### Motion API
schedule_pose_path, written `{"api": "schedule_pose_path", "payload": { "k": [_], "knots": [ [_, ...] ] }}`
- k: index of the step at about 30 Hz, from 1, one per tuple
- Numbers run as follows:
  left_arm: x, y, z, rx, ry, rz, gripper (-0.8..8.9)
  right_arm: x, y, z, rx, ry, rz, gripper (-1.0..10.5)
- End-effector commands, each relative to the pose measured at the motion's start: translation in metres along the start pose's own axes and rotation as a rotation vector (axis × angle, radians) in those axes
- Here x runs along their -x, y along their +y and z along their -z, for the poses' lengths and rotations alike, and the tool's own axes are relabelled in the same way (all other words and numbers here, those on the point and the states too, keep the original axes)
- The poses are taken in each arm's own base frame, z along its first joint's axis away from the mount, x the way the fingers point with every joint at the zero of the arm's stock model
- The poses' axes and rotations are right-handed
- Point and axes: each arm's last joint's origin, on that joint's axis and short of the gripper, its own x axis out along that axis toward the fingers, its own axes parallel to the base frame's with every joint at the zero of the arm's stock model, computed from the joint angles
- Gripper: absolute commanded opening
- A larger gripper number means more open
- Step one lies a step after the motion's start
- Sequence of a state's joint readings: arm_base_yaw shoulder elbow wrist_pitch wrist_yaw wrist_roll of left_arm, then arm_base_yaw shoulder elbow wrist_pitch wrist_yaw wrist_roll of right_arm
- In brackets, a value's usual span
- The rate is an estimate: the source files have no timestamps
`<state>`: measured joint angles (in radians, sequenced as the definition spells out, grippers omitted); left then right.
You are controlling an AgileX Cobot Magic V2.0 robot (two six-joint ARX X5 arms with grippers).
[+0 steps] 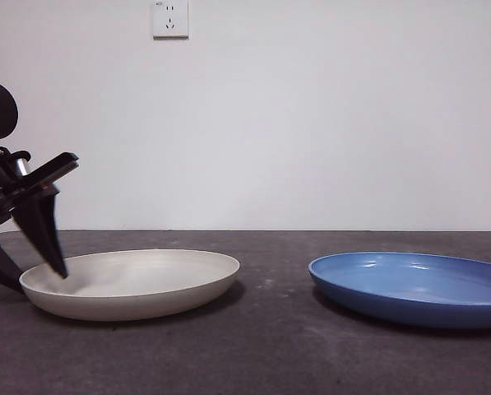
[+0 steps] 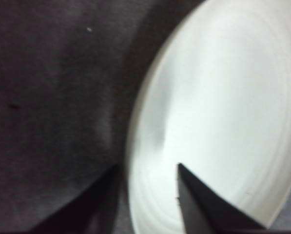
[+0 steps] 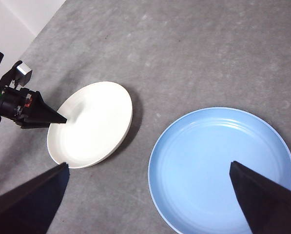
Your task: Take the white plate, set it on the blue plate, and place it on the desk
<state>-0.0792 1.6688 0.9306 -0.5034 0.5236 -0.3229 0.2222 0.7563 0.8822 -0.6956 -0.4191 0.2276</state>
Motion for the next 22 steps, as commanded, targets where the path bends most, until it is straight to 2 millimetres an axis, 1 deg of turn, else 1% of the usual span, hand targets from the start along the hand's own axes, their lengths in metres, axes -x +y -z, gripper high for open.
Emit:
{"api": "schedule_pose_path", "payload": {
  "k": [1,3,8,12,16,22],
  "knots": [
    [-0.002,0.000,-0.005,-0.022,-0.014,-0.026,0.45,0.001,0.002,-0.004,0.020,-0.013,-0.007,5.6],
    [-0.002,0.001,-0.006,-0.027,-0.018,-0.034,0.15,0.001,0.002,-0.004,0.020,-0.013,-0.007,5.6],
    [-0.001,-0.001,-0.008,-0.035,-0.034,-0.029,0.15,0.001,0.002,-0.004,0.020,-0.013,-0.007,5.6],
    [0.005,-0.009,-0.014,-0.037,-0.029,-0.023,0.15,0.002,0.003,-0.004,0.021,-0.014,-0.006,5.6],
    [0.015,-0.026,-0.021,-0.058,-0.019,-0.017,0.15,0.009,0.005,-0.001,0.024,-0.024,-0.004,5.6],
    [0.029,-0.064,-0.029,-0.120,0.004,0.000,0.15,0.027,0.008,0.011,0.021,-0.036,0.067,5.6]
  ]
}}
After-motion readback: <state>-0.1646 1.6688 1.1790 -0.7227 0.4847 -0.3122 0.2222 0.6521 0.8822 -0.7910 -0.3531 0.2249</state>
